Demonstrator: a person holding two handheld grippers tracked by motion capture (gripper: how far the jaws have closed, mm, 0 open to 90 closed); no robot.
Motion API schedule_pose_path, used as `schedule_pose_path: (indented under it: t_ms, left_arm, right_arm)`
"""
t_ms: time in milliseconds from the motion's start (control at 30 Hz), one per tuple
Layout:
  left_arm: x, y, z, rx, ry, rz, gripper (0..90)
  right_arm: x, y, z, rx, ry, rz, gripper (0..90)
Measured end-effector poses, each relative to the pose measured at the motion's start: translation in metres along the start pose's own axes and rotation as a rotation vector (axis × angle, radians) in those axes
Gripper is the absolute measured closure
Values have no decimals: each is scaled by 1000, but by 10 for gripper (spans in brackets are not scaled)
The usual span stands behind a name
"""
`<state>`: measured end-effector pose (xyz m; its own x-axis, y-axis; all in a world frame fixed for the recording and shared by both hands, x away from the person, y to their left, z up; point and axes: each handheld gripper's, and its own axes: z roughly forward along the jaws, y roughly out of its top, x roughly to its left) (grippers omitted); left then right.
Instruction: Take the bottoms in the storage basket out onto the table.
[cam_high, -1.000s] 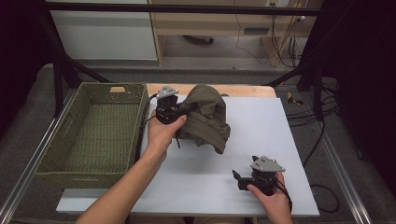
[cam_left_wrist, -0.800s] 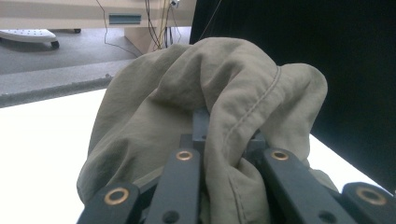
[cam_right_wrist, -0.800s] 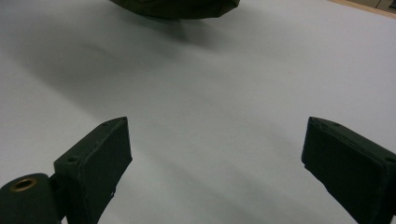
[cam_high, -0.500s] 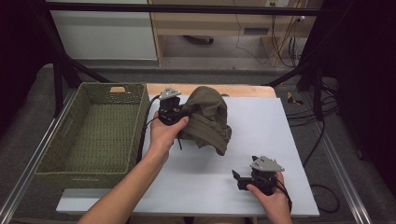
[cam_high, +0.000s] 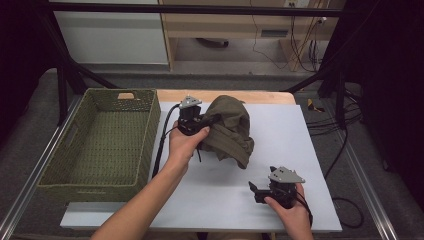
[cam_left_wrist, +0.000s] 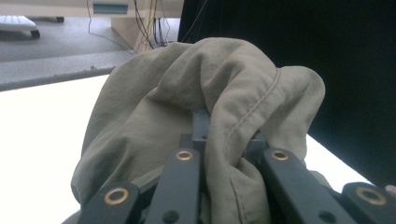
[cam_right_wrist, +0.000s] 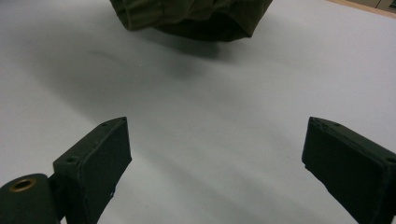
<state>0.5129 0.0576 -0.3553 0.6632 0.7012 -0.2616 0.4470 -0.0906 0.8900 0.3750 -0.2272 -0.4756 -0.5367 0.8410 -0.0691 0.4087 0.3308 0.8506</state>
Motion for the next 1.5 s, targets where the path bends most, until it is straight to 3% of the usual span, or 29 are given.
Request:
schedule_pose_path:
  t_ms: [300, 533, 833, 1500]
  left_arm:
    - [3, -15, 17, 20, -4, -21, 815]
    - [2, -16, 25, 19, -4, -19, 815]
    - [-1, -22, 29, 22, -6, 8, 814]
    - [8, -39, 32, 6, -9, -7, 813]
  right_arm:
    - [0, 0, 0, 2, 0, -1, 83]
    - [-1, 0, -1, -2, -2, 7, 83]
    - [0, 0, -2, -5, -2, 5, 83]
    - [0, 0, 0, 0, -6, 0, 82]
